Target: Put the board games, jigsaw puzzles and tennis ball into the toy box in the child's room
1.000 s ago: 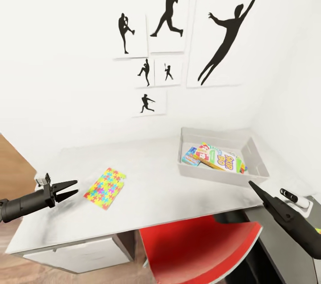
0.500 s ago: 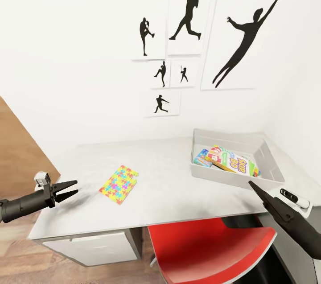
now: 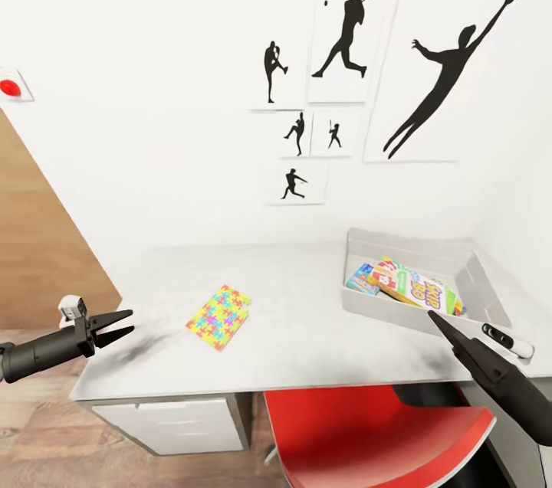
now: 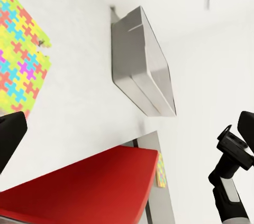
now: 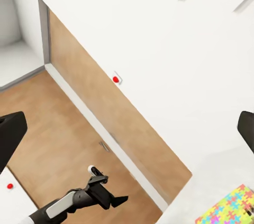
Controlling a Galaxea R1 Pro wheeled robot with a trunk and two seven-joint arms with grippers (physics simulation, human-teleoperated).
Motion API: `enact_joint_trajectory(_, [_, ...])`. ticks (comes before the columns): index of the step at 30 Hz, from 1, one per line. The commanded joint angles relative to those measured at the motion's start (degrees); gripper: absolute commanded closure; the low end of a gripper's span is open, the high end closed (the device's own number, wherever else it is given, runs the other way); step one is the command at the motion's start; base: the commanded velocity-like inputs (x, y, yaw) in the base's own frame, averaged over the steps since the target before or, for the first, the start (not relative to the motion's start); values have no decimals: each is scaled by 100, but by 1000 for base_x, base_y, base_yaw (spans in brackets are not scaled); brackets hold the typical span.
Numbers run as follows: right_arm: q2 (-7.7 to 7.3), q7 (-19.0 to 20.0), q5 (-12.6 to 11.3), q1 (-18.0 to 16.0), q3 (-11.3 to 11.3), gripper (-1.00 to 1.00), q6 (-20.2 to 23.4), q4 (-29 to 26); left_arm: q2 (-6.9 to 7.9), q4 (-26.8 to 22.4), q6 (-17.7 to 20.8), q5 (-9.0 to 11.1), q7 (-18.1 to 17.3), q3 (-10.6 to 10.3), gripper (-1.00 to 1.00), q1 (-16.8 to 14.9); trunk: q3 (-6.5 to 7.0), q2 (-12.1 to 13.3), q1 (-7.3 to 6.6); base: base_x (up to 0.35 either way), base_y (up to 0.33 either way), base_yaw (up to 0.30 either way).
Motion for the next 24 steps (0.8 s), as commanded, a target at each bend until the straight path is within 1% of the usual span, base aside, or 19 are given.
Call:
enact_joint_trajectory(1, [0, 16, -6, -4, -3, -100, 60, -3, 1, 1, 25, -6, -18, 1, -100, -6, -2, -11, 3, 0, 0, 119])
enact_joint_trajectory(10, [-6, 18, -6, 4, -11, -100, 60, -9, 1, 2, 24, -7, -18, 2, -100, -6, 78, -11, 3, 0, 0, 118])
enact_joint_trajectory(15, [-20, 18, -10, 94, -11, -100, 61, -16, 1, 2, 24, -11, -18, 2, -100, -6, 123, -11, 3, 0, 0, 116])
enact_joint_trajectory(21, [-26, 18, -6, 115, -11, -100, 60, -18, 1, 2, 24, -12, -18, 2, -100, -6, 176, -11, 3, 0, 0, 109])
enact_joint_trajectory(24, [-32, 23, -6, 118, -11, -100, 59, -10, 6, 2, 24, -12, -18, 2, -100, -6, 203, -11, 3, 16, 79, 98])
